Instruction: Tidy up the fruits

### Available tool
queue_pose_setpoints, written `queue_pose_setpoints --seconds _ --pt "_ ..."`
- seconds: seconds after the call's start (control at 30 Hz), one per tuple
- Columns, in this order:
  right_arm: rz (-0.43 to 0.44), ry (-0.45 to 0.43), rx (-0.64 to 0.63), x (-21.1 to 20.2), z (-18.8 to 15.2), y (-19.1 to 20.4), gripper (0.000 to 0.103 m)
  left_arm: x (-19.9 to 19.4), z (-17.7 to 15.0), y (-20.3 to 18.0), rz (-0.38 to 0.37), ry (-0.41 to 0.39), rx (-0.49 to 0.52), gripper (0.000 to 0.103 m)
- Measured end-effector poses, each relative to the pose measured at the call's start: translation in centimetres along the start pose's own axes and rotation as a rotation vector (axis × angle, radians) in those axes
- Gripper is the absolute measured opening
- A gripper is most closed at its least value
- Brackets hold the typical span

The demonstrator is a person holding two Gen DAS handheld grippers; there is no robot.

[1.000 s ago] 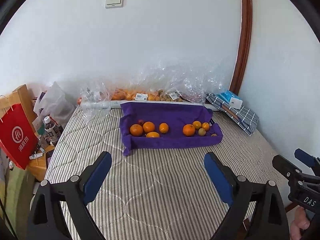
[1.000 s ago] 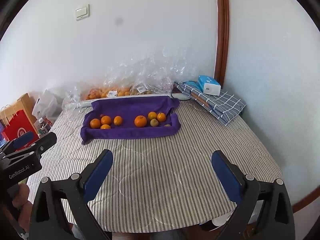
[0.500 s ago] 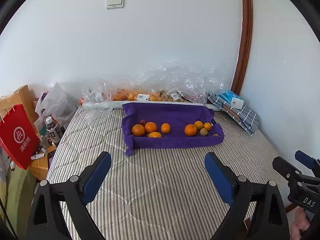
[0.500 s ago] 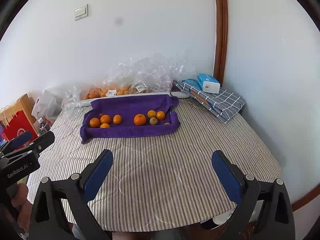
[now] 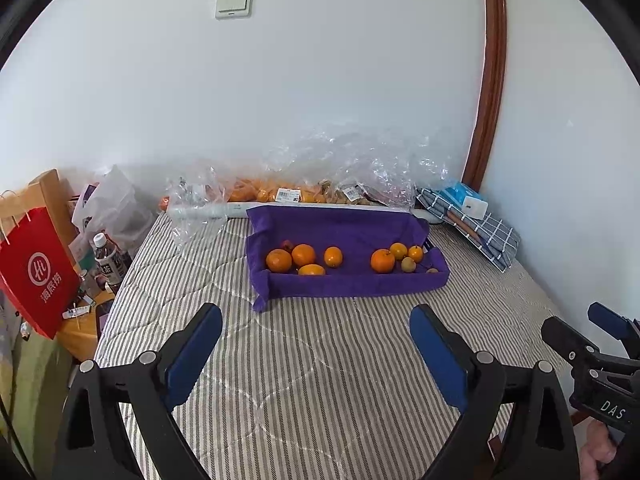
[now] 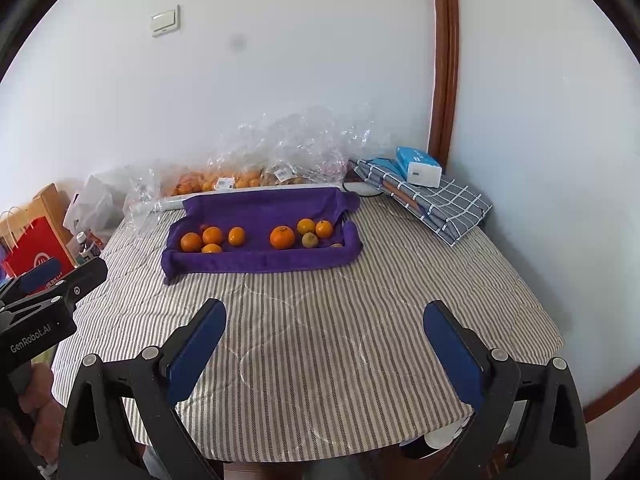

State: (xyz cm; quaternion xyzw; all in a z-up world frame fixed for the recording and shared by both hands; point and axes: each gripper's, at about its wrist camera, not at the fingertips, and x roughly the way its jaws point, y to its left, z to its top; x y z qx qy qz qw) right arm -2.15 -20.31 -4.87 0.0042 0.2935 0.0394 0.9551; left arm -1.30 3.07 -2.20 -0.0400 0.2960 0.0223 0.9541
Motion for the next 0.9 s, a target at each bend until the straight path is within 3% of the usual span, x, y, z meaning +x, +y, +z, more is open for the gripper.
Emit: queue_pose_setpoints --seconds 0.9 --pt "0.004 -0.01 -0.012 -0.36 0.24 0.49 0.098 -0.64 0.37 0.55 -0.006 -0.012 0.0 0.096"
